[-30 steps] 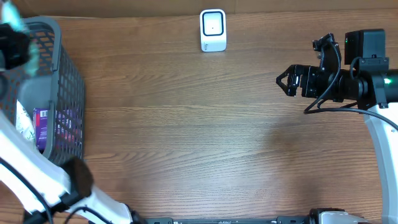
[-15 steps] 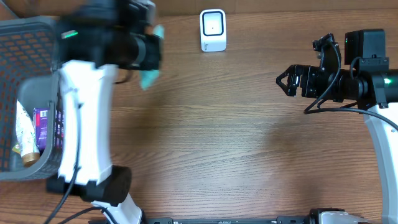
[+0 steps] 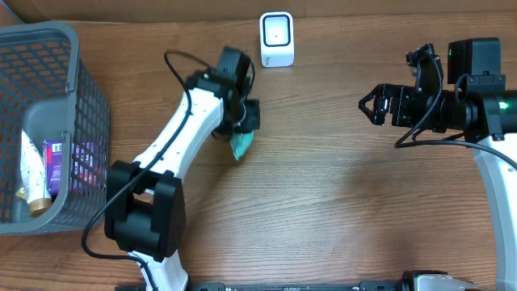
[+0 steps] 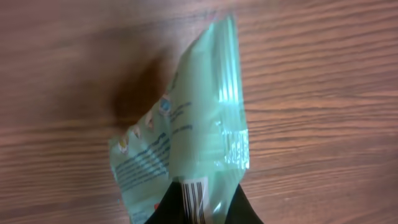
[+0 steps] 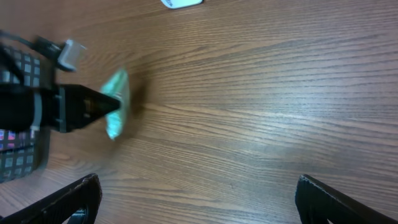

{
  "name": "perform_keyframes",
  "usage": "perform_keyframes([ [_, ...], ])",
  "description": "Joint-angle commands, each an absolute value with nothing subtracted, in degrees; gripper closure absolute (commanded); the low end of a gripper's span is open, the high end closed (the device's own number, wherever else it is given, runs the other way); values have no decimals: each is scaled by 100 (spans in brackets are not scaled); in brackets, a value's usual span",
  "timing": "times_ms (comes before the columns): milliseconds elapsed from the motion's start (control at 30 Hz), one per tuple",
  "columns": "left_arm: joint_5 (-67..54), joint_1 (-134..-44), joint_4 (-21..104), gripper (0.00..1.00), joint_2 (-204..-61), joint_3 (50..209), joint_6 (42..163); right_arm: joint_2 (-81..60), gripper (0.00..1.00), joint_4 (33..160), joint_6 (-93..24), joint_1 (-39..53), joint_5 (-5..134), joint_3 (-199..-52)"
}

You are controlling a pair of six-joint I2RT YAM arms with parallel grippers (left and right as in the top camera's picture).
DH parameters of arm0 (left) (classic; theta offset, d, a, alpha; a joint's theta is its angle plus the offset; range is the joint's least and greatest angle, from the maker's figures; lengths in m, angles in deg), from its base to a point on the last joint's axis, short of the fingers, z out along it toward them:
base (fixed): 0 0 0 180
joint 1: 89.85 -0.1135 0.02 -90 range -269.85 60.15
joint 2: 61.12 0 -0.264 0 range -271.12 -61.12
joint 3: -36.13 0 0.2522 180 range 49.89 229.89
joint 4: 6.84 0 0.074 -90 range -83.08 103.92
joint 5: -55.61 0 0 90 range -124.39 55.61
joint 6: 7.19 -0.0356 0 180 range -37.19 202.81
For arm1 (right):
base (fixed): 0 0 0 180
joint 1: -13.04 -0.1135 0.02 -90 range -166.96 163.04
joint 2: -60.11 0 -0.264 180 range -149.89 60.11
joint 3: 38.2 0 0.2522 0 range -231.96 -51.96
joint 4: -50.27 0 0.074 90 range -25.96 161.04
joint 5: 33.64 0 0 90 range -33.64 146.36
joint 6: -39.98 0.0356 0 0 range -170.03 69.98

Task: Scan the item barcode
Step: 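Lift the wipes pack out and place it on the table centre, then reach the left gripper into the basket and grasp the purple snack bag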

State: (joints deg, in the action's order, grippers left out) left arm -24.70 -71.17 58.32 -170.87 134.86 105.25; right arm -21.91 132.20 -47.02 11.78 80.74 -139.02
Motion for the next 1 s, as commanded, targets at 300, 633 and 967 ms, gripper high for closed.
perform_keyframes([
  [300,-1305,-7038,5517,0,-17061,13305,10833,-2169,0,13180,-4706,1139,8044,-14047],
  [633,-2118,-7722,7908,0,-17059,16892,10206,-2169,0,13180,-4706,1139,8042,-14047],
  [967,-3504,-9392,10262,0,-17041,20435,9954,-2169,0,13180,-4706,1139,8044,-14047],
])
